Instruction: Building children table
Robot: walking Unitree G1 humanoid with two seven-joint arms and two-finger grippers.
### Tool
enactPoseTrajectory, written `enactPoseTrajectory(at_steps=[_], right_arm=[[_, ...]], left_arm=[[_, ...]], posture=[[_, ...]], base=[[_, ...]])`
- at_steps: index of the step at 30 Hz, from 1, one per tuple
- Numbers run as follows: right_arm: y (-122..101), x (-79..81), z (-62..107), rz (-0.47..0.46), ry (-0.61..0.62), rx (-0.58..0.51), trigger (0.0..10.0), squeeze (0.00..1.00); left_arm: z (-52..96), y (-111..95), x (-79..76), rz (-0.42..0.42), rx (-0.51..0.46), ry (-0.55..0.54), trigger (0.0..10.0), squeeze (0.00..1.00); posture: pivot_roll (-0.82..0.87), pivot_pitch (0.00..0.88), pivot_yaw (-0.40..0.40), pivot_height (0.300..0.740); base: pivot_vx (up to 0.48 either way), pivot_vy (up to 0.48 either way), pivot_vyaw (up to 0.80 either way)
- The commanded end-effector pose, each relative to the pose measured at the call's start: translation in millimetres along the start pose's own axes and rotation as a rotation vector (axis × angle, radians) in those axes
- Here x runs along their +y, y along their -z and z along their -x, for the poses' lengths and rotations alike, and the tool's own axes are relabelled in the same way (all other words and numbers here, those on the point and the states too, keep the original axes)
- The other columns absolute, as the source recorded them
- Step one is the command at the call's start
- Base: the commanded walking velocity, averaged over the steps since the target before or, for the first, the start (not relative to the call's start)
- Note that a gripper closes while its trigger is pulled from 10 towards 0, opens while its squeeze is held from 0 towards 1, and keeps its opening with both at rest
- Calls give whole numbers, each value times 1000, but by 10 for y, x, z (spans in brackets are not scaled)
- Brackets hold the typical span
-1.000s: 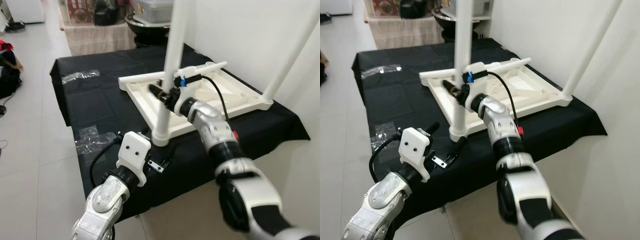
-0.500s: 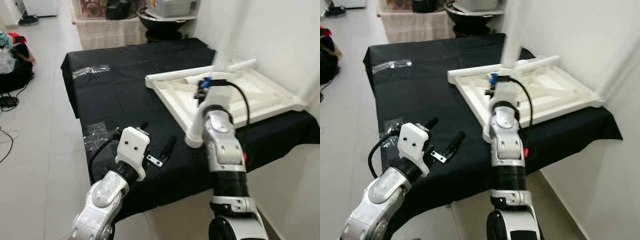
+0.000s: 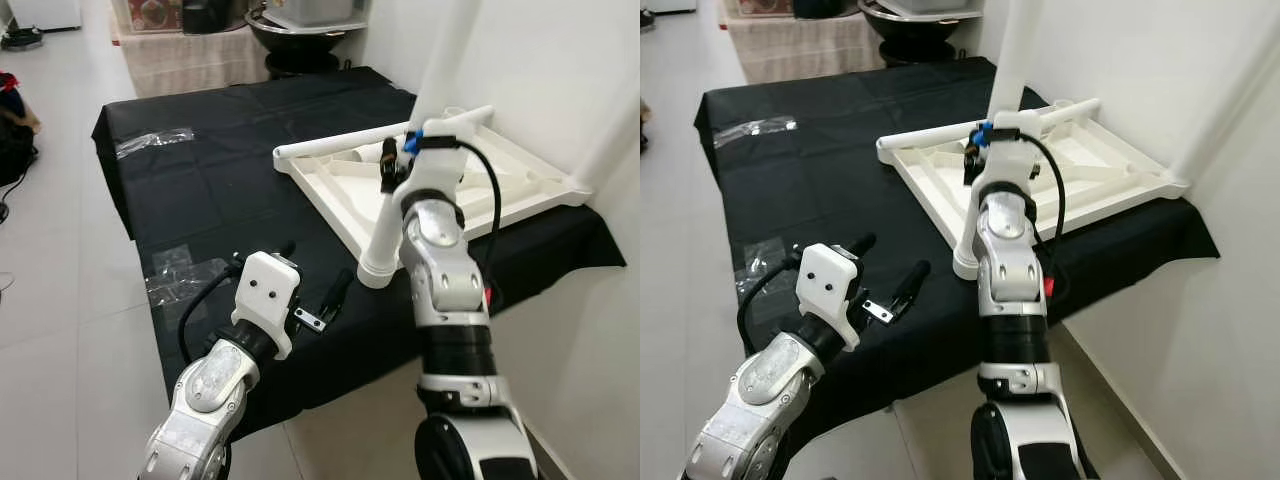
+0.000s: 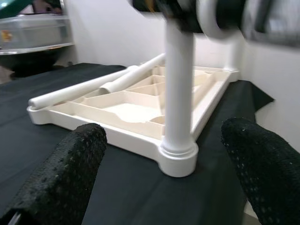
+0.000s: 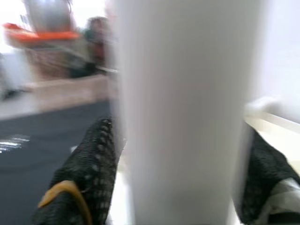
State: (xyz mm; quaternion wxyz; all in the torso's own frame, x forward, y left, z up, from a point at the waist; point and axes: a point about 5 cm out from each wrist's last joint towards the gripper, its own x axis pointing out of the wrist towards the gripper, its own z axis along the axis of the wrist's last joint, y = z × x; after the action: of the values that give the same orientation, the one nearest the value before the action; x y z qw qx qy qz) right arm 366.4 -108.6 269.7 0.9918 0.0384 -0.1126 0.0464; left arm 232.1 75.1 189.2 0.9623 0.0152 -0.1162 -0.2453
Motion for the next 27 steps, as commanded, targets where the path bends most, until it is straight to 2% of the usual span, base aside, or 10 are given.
enactPoseTrajectory(at_steps=[1,3,6,7,9,17,23,25,26,27], right_arm=[[31,56,-43,-69,-225,51,10000,0],[27,58,-46,-93,-299,60,10000,0],[9,-15,80,-131,-679,59,10000,0],[50,-45,277,-157,-963,75,10000,0],[134,-70,362,-185,-1104,112,10000,0],[367,-33,219,-196,-1132,173,10000,0],[451,272,-83,-197,-972,198,10000,0],[450,296,-120,-168,-917,195,8902,0],[447,305,-143,-149,-883,191,0,0],[439,302,-163,-136,-846,190,0,0]], left_arm=[[12,28,-31,-2,6,8,10000,0],[14,28,-32,-2,5,8,10000,0],[25,32,-18,-5,6,5,10000,0],[26,32,-15,-4,7,4,10000,0],[23,30,-22,-3,6,6,10000,0],[24,10,-47,5,-2,17,10000,0],[75,0,-61,9,1,27,10000,0],[81,1,-61,9,2,26,10000,0],[84,1,-61,8,3,26,10000,0],[86,1,-59,8,3,24,10000,0]], posture=[[15,42,-82,740],[15,42,-82,740],[19,32,-88,740],[21,31,-89,740],[26,29,-89,740],[36,28,-91,740],[59,26,-104,740],[61,25,-106,740],[61,25,-106,740],[59,26,-107,740]], base=[[0,0,0],[0,0,0],[0,0,0],[0,0,0],[0,0,0],[0,0,0],[0,0,0],[0,0,0],[0,0,0],[0,0,0]])
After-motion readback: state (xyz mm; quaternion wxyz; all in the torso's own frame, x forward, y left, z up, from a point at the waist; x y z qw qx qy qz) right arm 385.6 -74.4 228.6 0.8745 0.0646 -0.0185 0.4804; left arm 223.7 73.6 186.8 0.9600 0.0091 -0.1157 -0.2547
